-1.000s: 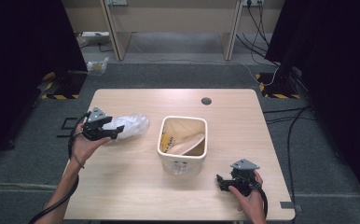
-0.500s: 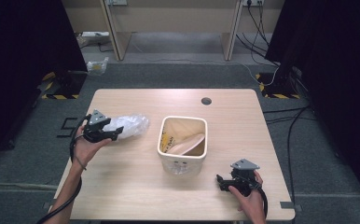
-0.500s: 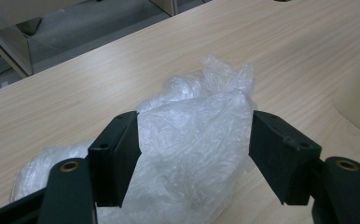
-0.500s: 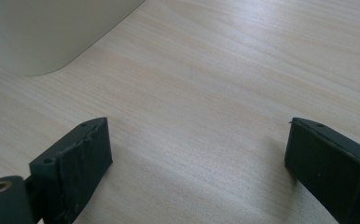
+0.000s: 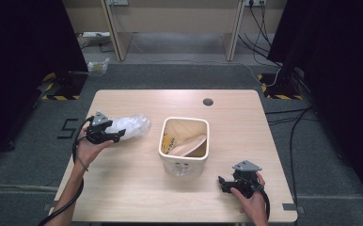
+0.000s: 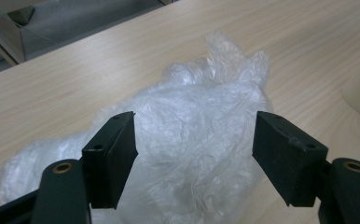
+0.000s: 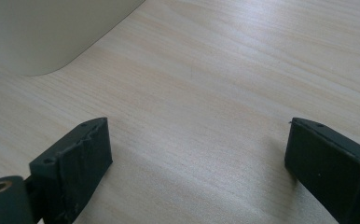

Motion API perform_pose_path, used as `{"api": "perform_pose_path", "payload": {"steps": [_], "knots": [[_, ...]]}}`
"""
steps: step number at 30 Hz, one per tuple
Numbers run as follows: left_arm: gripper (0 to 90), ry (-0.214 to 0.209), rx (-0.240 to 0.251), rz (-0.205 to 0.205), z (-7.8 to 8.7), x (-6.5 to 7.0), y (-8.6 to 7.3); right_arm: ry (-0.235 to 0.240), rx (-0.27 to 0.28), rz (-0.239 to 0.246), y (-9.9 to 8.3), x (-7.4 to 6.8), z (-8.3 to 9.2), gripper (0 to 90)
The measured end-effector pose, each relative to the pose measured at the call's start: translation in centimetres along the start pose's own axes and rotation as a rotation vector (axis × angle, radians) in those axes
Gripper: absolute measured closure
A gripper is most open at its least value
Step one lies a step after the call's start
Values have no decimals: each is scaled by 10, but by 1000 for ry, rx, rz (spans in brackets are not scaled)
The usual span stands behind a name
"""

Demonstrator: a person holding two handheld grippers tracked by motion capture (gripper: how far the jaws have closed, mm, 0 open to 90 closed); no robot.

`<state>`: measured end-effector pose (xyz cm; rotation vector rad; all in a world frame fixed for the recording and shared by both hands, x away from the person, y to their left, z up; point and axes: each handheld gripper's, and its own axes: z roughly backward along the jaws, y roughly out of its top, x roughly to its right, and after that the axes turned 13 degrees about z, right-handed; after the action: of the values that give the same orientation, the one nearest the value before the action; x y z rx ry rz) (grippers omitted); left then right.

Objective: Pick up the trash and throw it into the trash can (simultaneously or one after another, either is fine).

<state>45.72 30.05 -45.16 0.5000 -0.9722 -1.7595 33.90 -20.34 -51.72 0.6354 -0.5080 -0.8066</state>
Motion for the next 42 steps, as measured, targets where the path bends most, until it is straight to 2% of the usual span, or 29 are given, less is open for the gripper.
{"api": "perform_pose_path", "payload": {"steps": [13,17,20,21,22,25,28,33,42], "knots": [[277,10,-66,22,-20,-7,-13,1,0,1,0,0,0,77],[304,11,-76,12,-22,-6,-15,0,0,1,0,0,0,77],[378,18,-72,-11,-23,-5,-17,2,0,2,0,0,0,78],[478,20,-71,-23,-22,-5,-17,3,1,3,0,0,0,78],[478,20,-71,-36,-22,-4,-18,3,1,3,0,0,0,78],[646,17,-74,-67,-22,-3,-20,4,1,5,0,0,0,78],[768,31,-64,-86,-21,-1,-20,5,1,4,0,0,0,78],[833,33,-50,-102,-14,3,-16,5,2,4,0,0,0,79],[859,-6,-23,-104,0,6,-9,5,1,6,0,0,0,80]]}}
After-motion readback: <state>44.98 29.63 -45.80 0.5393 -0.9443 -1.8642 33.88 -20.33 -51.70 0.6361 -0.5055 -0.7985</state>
